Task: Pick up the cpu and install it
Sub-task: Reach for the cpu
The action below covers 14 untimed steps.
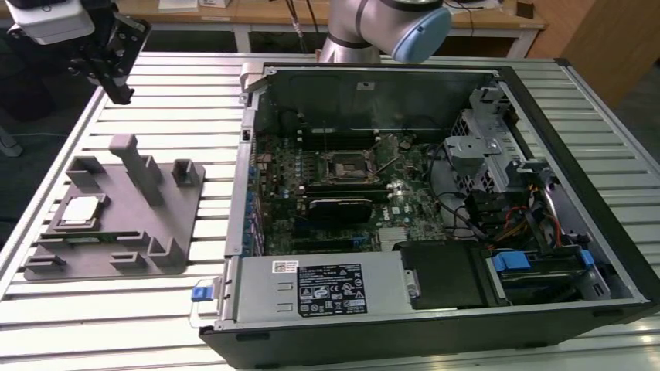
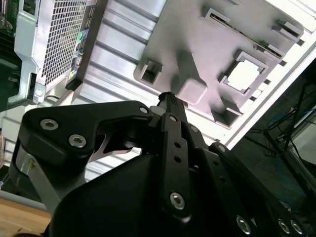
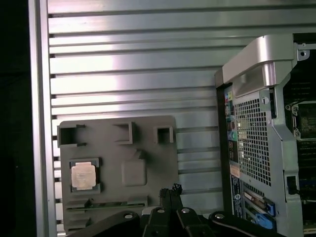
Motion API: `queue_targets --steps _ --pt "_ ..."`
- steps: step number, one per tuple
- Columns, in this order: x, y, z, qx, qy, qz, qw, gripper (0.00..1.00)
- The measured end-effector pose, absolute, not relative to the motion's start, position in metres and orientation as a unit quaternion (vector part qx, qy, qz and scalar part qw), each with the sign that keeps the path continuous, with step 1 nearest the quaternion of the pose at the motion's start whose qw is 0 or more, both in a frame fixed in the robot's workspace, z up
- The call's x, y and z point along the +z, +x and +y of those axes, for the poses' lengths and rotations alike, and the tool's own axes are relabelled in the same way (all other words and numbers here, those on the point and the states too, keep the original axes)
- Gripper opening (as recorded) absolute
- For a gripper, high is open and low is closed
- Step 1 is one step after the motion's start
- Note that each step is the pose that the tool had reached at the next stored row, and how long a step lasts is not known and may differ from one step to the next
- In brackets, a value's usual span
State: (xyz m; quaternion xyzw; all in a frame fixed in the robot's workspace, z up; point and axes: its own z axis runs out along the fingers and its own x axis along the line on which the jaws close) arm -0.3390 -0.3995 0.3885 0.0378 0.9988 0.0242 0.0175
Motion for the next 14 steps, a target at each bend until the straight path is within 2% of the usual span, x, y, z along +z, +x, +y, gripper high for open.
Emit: queue_targets --steps 14 --pt "0.380 -0.352 -0.409 0.024 0.038 0.999 0.017 0.11"
